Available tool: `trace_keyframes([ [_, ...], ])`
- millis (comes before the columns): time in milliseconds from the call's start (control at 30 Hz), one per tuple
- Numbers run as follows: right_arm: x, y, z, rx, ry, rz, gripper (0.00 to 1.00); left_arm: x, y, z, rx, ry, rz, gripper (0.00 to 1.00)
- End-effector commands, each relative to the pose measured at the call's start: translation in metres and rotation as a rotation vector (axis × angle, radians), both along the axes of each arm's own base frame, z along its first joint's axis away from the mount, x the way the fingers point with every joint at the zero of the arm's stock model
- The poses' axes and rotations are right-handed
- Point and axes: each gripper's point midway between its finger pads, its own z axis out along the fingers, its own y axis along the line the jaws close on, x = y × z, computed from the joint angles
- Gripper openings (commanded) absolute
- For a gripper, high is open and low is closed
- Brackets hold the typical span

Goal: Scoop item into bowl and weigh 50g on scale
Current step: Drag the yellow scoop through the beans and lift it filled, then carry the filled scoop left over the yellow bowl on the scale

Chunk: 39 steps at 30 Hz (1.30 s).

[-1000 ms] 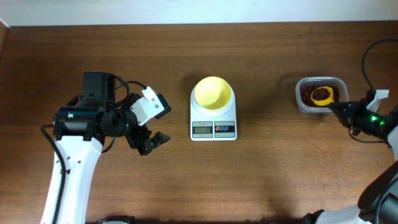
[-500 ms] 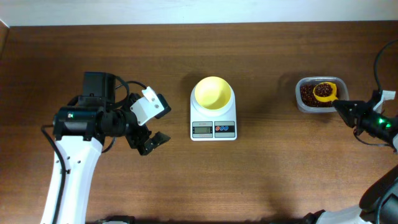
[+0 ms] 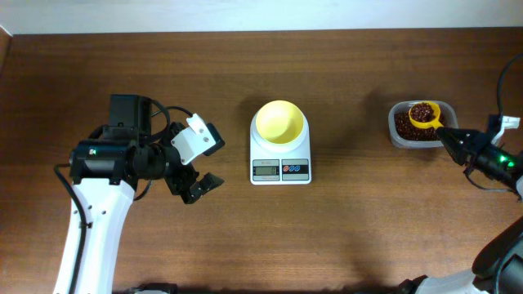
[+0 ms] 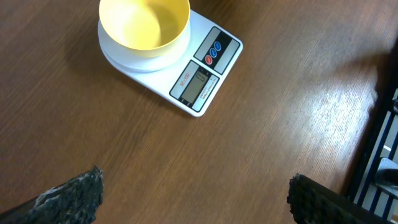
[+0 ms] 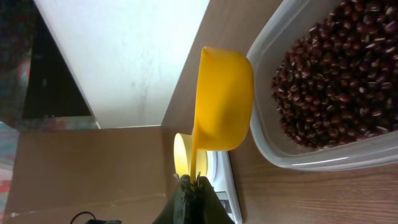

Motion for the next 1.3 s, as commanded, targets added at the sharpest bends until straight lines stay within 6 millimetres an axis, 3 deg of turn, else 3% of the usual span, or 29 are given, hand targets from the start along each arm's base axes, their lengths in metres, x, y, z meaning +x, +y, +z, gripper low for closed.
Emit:
trace_keyframes([
  [0, -0.001, 0.005, 0.007, 0.040, -0.045, 0.028, 0.04, 0.001, 0.000, 0.003, -0.006, 0.000, 0.009, 0.99],
  [200, 0.005, 0.034, 0.008, 0.045, -0.048, 0.110, 0.04, 0.001, 0.000, 0.003, -0.006, 0.000, 0.009, 0.99],
  [700, 0.007, 0.155, 0.009, 0.052, -0.045, 0.436, 0.04, 0.001, 0.000, 0.002, -0.006, 0.000, 0.009, 0.99],
  [1067, 0.006, 0.212, 0.015, 0.067, -0.048, 0.570, 0.04, 0.001, 0.000, 0.002, -0.005, -0.001, 0.008, 0.99],
  [1267, 0.004, 0.226, 0.016, 0.063, -0.057, 0.606, 0.04, 0.001, 0.000, 0.003, -0.006, -0.001, 0.009, 0.99],
])
